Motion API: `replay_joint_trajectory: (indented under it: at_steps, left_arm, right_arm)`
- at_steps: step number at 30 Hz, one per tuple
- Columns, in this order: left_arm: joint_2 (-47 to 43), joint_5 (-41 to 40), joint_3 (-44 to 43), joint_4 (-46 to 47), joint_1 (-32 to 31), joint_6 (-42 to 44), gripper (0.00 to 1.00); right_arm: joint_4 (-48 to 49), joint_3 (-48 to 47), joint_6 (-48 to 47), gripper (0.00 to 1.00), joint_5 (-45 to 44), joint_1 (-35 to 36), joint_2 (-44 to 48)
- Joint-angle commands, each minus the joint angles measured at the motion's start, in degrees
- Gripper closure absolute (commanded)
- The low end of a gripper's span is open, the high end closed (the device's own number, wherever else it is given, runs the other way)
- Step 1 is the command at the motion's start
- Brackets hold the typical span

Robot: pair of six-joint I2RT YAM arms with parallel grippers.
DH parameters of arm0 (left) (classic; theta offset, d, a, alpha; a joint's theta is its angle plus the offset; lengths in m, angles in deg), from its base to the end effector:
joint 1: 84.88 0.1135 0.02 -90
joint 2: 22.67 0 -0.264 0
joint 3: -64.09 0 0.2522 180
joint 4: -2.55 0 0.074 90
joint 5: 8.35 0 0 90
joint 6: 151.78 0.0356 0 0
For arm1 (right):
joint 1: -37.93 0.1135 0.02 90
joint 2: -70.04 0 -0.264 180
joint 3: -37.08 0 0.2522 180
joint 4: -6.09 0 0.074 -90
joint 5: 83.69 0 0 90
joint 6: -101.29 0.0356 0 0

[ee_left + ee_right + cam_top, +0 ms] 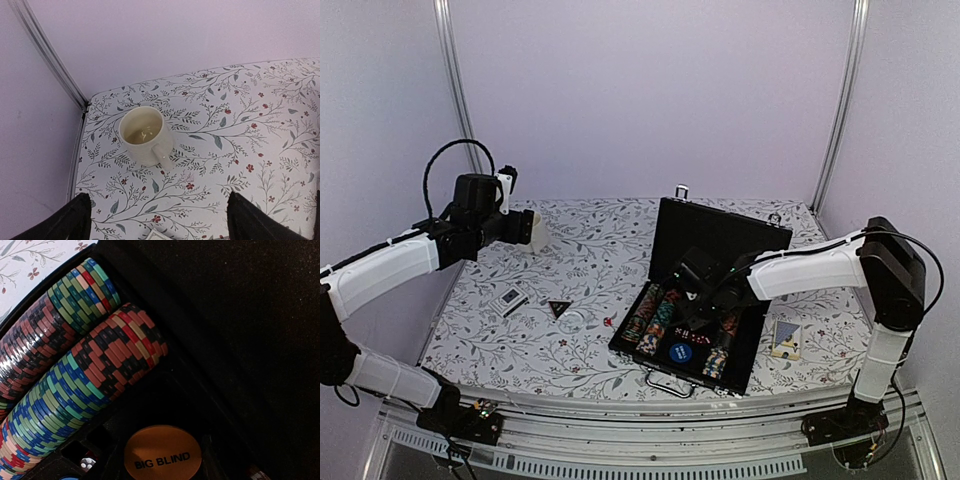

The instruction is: Pack up texas hold em set

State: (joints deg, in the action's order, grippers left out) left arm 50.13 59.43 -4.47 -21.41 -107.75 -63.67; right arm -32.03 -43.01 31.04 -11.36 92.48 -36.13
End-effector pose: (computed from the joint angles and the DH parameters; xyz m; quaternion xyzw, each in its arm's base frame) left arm 0.2703 -0.0994 0.2965 0.0560 0.8459 0.0535 0.5276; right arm 0.2217 0.2927 0.1590 -0.2553 0.9294 0.0139 0.2662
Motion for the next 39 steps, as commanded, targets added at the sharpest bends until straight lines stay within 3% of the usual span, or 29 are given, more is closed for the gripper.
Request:
replay_joint_trajectory:
  at_steps: [1,22,39]
  left_arm:
    - [0.3,-0.89,-0.61,0.21,-0.68,0.64,0.06]
    - [0.34,-1.33,-0.48,0.18,-0.95,0.92,0.06]
    - [-0.34,-2.58,-0.3,0.4,-1.71,0.7,0.06]
  right_arm:
    - [1.18,0.5,0.38,0.51,-0.47,-0.69,0.52]
    - [1.3,1.14,1.48,0.49,-0.6,-2.29,-1.97]
    - [1.24,0.71,1.85,0.37,0.26,-2.46,-0.56]
